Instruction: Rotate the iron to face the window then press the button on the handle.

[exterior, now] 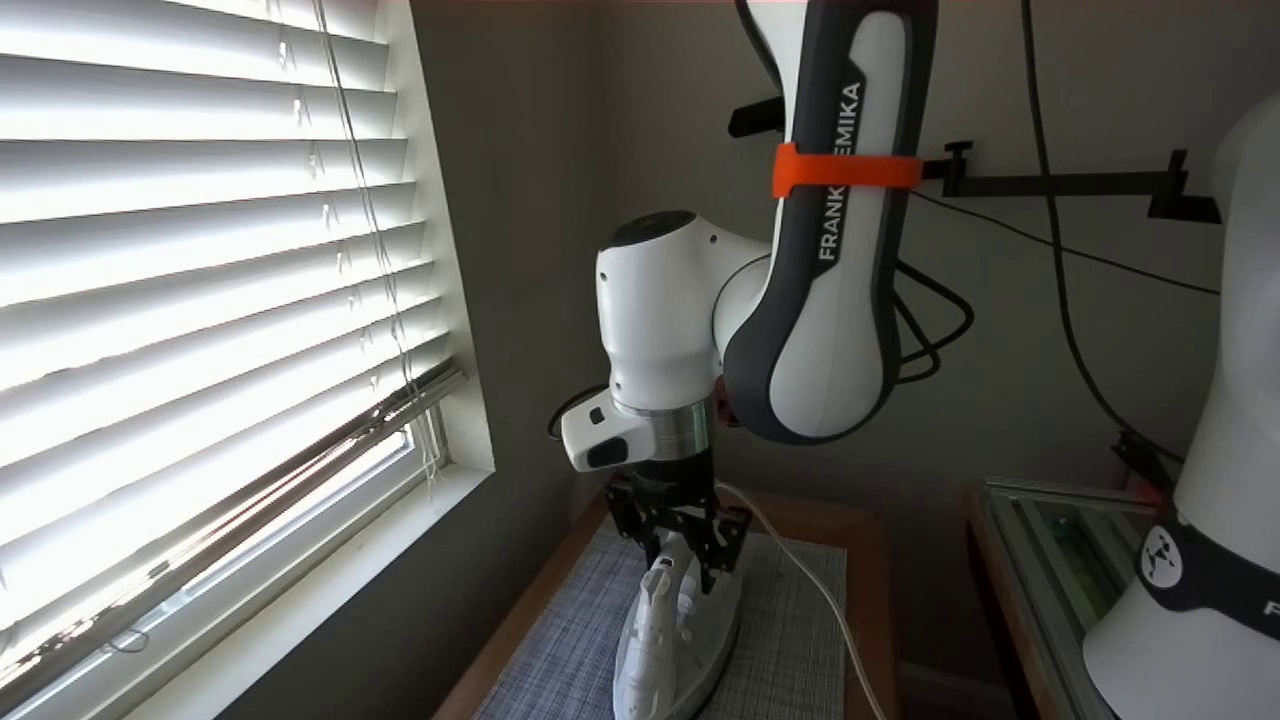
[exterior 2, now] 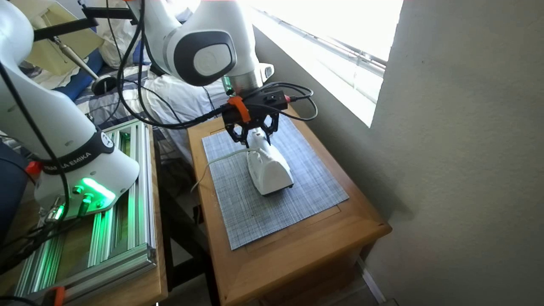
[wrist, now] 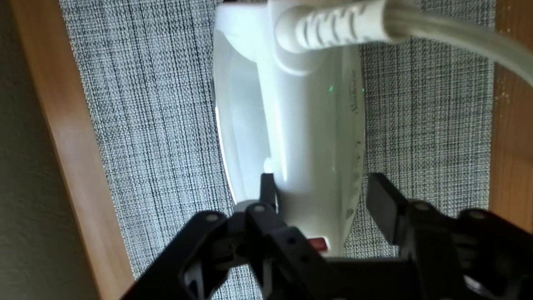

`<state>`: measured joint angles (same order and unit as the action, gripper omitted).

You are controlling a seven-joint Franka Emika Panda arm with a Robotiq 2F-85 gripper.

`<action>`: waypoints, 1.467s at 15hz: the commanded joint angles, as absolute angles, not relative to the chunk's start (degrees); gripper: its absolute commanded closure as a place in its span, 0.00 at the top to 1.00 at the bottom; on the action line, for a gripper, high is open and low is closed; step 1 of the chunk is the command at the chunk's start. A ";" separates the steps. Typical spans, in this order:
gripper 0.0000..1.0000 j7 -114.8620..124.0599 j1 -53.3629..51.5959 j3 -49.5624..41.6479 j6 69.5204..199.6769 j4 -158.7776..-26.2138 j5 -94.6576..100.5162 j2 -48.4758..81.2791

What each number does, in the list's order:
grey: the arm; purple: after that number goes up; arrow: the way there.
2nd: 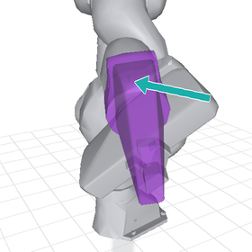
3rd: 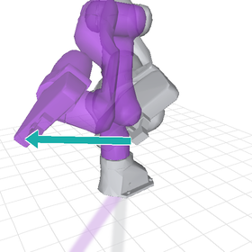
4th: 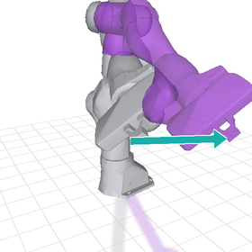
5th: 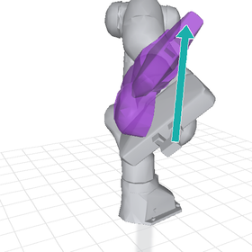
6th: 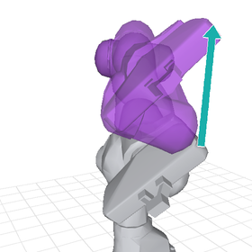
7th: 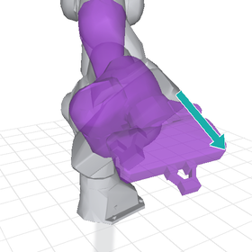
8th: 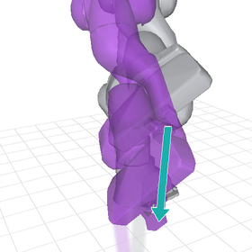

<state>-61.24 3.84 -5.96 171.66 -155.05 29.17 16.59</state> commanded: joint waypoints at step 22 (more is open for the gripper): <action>0.11 -56.51 6.35 -2.09 161.64 -154.48 18.71 10.44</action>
